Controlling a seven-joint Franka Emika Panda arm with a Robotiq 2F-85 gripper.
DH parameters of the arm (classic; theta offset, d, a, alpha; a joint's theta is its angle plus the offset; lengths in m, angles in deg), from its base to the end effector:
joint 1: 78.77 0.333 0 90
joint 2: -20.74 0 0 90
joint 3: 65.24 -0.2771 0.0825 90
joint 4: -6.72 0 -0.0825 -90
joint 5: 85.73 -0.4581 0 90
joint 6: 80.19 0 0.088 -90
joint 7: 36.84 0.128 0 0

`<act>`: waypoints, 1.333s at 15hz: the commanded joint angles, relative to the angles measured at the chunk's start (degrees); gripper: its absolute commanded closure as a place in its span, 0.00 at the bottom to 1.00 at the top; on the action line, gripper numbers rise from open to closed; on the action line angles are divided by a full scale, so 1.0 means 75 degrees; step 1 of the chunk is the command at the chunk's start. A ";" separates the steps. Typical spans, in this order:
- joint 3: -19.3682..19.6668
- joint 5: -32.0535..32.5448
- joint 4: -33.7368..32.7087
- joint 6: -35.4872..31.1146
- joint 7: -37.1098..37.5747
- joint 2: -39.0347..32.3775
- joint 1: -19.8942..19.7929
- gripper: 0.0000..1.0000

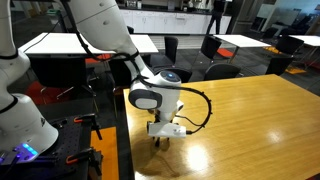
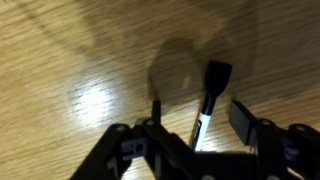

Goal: Move the pen to the right

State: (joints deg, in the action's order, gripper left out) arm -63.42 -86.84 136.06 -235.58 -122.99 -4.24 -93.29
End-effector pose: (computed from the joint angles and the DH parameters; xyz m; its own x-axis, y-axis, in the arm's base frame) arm 0.5319 -0.1588 0.0460 0.3587 0.9335 -0.0037 0.9333 -0.3586 0.0193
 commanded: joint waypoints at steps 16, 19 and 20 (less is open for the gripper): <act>0.0030 0.0113 0.0258 -0.0462 0.0824 0.0551 -0.0056 0.97; 0.0117 0.0084 0.0367 -0.0566 0.1231 0.0905 -0.0093 0.97; 0.0157 0.0049 0.0384 -0.0574 0.1393 0.1015 -0.0111 0.97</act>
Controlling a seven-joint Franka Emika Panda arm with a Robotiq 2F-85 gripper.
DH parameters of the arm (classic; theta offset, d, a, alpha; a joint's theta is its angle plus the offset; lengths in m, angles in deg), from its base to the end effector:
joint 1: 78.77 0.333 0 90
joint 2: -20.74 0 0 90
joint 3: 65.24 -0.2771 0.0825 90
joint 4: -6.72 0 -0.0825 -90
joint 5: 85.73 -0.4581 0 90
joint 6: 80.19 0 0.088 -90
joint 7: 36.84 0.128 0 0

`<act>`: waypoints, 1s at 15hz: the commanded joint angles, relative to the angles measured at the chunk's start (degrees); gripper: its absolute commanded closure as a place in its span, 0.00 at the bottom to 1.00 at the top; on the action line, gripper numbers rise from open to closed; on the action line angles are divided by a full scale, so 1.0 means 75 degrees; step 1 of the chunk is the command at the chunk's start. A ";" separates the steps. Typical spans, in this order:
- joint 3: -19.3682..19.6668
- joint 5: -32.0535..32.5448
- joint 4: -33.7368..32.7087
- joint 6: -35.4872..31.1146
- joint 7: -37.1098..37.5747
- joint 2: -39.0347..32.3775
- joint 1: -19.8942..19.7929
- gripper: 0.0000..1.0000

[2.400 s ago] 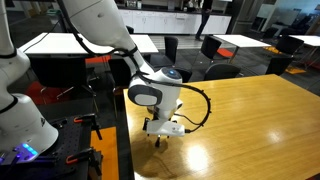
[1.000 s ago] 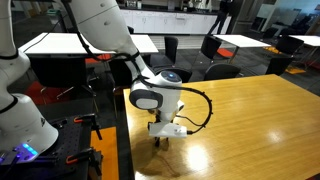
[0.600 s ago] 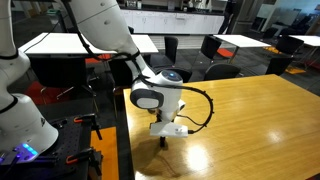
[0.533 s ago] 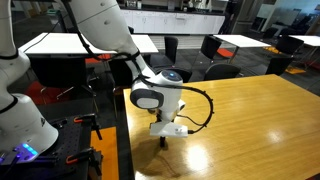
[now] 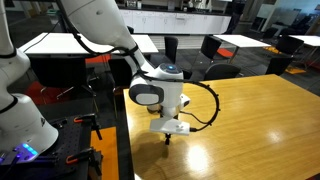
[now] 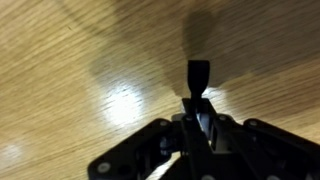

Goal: Move the pen to the right

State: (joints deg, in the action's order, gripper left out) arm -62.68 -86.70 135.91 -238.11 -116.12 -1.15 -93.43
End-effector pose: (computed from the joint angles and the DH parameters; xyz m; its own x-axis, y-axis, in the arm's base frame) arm 0.5496 -0.1734 0.0819 0.4775 0.8785 0.0139 0.8715 -0.4756 0.1191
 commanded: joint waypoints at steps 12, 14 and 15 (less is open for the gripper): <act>0.0279 -0.0758 0.0363 -0.0077 0.1111 0.1317 -0.0692 0.97; 0.0354 -0.0862 0.0346 -0.0051 0.1197 0.1382 -0.0755 0.97; 0.0366 -0.0941 0.0339 -0.0037 0.1172 0.1414 -0.0800 0.97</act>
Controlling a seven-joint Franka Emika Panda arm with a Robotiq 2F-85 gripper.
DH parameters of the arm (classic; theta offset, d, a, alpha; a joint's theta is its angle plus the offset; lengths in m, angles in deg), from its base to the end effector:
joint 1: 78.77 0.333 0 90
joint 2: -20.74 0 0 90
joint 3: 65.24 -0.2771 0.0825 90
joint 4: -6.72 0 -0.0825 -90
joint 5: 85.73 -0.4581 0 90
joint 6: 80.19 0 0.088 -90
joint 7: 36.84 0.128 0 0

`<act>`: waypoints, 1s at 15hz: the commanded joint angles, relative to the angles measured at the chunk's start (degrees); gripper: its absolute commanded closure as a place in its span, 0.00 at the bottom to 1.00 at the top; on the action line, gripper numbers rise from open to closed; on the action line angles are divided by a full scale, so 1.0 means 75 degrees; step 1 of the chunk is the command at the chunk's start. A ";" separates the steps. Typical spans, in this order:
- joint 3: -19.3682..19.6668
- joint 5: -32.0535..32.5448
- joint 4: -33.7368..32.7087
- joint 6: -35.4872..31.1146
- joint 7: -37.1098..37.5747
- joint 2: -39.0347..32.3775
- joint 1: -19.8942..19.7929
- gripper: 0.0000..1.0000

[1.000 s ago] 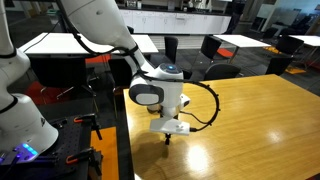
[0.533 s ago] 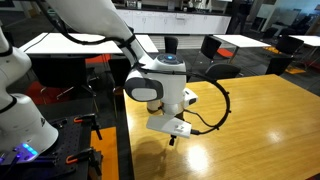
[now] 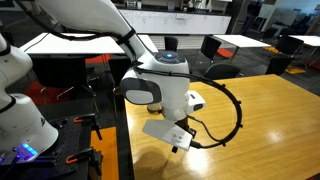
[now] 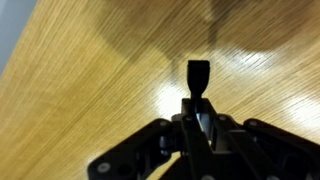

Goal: Move the pen to the right

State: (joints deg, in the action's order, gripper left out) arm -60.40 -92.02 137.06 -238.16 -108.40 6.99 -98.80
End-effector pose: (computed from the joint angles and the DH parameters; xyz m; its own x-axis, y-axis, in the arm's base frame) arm 0.5398 -0.2566 0.1572 0.7361 0.6665 0.1178 0.6368 -0.7410 0.2131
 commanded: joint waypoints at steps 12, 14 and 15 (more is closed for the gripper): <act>0.0397 -0.1272 -0.0021 -0.0101 0.0688 0.0310 -0.0363 0.97; 0.0449 -0.1288 -0.0046 -0.0138 0.1055 0.0296 -0.0335 0.97; 0.0479 -0.1239 -0.0063 -0.0130 0.1288 0.0291 -0.0318 0.97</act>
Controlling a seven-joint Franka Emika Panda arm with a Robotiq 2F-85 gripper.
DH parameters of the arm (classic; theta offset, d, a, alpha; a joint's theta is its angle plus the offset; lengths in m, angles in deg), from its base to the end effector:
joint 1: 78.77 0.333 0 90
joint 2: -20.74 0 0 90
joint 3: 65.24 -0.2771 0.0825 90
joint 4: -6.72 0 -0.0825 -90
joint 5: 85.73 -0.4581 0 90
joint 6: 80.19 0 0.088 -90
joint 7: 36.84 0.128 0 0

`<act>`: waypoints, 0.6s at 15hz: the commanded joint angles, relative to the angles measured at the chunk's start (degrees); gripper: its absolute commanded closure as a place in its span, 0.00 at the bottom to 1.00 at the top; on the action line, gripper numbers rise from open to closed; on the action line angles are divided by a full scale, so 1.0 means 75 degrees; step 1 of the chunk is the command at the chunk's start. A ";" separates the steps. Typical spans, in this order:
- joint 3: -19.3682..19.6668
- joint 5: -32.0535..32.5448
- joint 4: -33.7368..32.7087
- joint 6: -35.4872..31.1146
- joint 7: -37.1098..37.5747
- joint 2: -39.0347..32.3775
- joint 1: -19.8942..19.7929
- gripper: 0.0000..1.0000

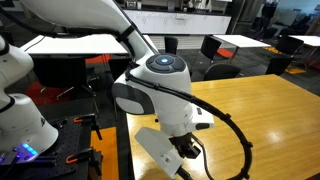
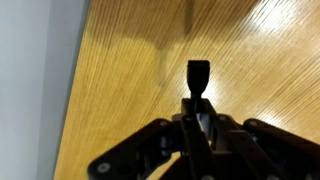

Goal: Move the pen to the right

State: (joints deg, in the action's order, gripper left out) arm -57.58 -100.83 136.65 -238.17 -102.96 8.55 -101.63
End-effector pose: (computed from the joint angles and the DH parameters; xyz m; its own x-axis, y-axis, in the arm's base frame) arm 0.5151 -0.3168 0.1771 0.8891 0.3969 0.2278 0.3605 -0.9141 0.1857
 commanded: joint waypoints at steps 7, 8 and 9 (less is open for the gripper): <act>0.0606 0.1122 -0.0171 -0.0203 0.3156 -0.0100 0.0363 0.97; 0.0663 0.1365 -0.0197 -0.0179 0.3557 -0.0121 0.0399 0.97; 0.0669 0.1517 -0.0228 -0.0110 0.3825 -0.0134 0.0399 0.97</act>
State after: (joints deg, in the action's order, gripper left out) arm -54.15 -93.06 136.09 -238.71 -81.25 8.29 -100.13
